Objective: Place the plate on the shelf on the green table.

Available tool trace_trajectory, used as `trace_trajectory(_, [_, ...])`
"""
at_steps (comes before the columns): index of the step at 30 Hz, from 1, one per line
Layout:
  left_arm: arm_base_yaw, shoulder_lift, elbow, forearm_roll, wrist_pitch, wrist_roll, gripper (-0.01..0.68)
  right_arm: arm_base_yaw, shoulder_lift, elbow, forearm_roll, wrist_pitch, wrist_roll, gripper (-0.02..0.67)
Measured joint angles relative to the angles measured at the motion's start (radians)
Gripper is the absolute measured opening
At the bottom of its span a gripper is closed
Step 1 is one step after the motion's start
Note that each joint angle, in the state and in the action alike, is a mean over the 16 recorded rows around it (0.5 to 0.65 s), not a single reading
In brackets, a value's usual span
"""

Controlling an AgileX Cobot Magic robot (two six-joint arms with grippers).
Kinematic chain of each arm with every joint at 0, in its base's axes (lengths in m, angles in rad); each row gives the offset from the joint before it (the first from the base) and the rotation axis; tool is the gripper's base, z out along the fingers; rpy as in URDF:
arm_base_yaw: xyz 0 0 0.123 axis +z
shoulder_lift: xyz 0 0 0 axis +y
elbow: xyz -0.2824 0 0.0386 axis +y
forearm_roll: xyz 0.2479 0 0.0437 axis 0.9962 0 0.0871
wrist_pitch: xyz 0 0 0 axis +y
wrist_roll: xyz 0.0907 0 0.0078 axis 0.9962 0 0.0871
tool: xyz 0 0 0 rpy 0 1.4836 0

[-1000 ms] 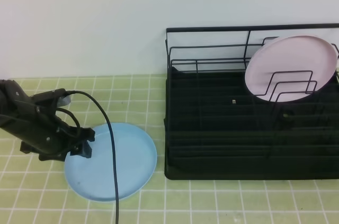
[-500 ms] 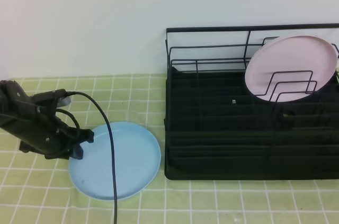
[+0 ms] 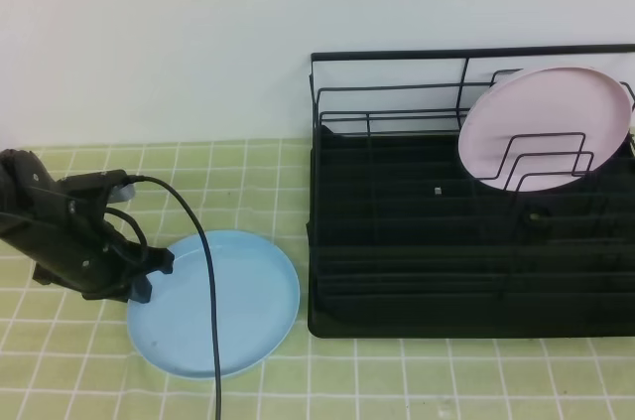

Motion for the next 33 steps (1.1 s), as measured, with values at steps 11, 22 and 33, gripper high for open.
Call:
trace_trajectory(11, [0.0,-0.03,0.003,0.029,0.021,-0.005,0.014,0.0,0.0,0.0,0.0,-0.001,0.0,-0.004])
trace_trajectory(22, [0.0,-0.182,0.005,0.058,0.019,-0.014,0.006,0.0,0.0,0.0,0.001,-0.002,0.0,-0.004])
trace_trajectory(33, [-0.004,-0.4,0.005,0.032,0.005,-0.001,0.005,0.0,0.0,-0.036,0.111,0.021,-0.022,-0.004])
